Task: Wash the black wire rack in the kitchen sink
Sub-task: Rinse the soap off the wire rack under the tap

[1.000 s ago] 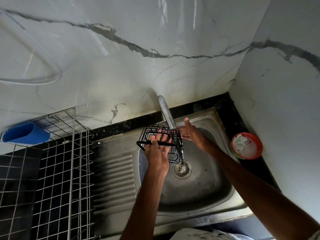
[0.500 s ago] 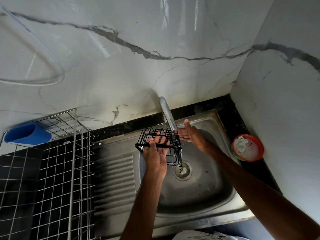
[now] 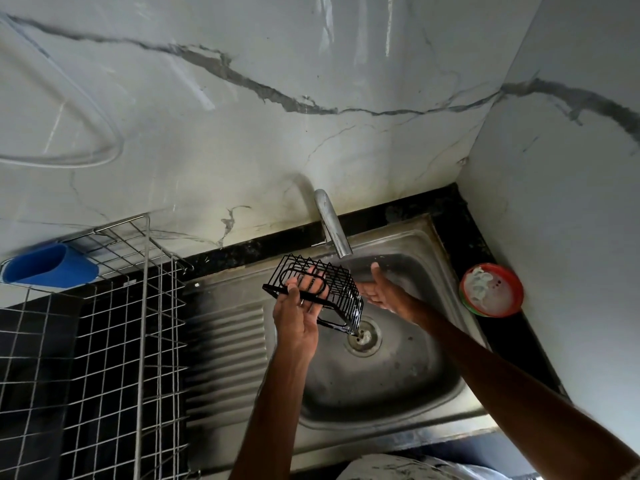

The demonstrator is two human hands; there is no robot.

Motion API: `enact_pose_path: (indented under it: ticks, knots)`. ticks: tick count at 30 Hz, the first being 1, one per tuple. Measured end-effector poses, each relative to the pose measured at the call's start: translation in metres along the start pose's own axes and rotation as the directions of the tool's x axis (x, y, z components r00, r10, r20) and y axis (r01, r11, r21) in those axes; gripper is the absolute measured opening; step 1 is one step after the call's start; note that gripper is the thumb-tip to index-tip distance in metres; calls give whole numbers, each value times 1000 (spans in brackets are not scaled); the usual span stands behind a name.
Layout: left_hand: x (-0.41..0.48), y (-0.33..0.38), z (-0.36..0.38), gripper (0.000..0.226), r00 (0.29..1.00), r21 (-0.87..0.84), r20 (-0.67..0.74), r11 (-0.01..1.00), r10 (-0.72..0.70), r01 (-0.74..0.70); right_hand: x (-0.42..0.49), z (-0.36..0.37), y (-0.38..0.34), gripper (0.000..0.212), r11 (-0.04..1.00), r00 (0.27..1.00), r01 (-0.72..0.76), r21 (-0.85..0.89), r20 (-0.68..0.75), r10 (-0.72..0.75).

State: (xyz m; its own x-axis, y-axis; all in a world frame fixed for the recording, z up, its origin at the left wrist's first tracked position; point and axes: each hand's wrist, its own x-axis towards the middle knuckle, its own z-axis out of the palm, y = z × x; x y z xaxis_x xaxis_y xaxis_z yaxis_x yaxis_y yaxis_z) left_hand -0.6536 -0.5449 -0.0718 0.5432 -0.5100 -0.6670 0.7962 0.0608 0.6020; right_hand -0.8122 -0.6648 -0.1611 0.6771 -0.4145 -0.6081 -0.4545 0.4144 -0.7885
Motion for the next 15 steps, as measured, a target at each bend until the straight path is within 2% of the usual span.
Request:
enact_pose_path:
  ticks: [4, 9, 13, 15]
  knots:
    - [-1, 7, -14, 8, 998, 59, 65, 998, 23, -27, 0, 3, 16, 89, 989, 993, -110, 99, -24, 113]
    - [4, 14, -42, 15, 990, 145, 133, 987, 49, -69, -1, 4, 25, 101, 992, 993, -118, 48, 3, 118]
    - [3, 17, -58, 22, 992, 197, 110, 977, 60, -81, 3, 4, 33, 109, 991, 992, -129, 26, 6, 128]
    - [4, 19, -59, 20, 993, 233, 93, 968, 75, -95, 10, 6, 43, 100, 996, 997, -77, 37, -17, 78]
